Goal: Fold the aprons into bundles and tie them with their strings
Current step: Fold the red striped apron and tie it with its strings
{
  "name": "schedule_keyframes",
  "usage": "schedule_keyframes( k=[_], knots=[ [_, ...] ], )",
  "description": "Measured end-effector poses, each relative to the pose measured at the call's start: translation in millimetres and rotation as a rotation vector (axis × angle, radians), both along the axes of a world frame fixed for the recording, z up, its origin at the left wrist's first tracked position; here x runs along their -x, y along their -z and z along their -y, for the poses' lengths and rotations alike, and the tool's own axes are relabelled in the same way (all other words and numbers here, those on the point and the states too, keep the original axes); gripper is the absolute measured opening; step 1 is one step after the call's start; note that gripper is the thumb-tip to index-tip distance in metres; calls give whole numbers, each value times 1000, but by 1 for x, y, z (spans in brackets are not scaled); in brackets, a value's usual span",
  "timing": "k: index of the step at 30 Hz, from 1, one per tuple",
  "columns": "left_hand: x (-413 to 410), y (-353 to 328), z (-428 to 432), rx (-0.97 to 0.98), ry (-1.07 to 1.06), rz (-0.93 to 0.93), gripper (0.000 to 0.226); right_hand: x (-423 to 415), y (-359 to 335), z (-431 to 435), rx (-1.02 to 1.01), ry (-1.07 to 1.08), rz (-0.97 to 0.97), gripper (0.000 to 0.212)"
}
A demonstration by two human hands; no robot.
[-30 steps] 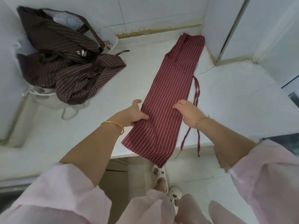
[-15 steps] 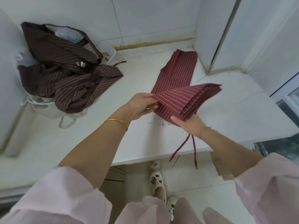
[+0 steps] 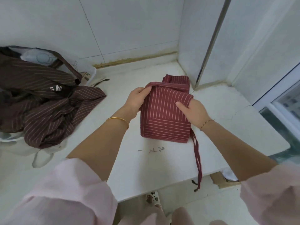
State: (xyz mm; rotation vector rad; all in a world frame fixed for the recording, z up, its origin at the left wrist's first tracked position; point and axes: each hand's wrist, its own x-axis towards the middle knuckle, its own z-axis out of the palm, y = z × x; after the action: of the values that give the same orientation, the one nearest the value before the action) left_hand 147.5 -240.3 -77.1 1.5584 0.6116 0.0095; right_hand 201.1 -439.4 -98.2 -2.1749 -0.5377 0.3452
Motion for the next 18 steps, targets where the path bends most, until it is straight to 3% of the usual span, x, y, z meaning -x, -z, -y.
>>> schedule_keyframes(
  k=[3, 8, 11, 14, 18],
  knots=[
    [-9, 26, -13, 116, 237, -375, 55, -28, 19, -12, 63, -5, -71, 47],
    [-6, 65, -20, 221, 600, -778, 44, -42, 52, -12, 91, 95, -400, 49],
    [-1, 71, -24, 291, 764, -952, 43, -46, 58, -11, 39, 123, -611, 38],
    [-1, 69, -31, 259, 799, -925, 40, -53, 58, -15, -36, 138, -629, 33],
    [-26, 69, -47, 116, 375, -564, 41, -66, 59, -27, -109, 167, -547, 38]
  ],
)
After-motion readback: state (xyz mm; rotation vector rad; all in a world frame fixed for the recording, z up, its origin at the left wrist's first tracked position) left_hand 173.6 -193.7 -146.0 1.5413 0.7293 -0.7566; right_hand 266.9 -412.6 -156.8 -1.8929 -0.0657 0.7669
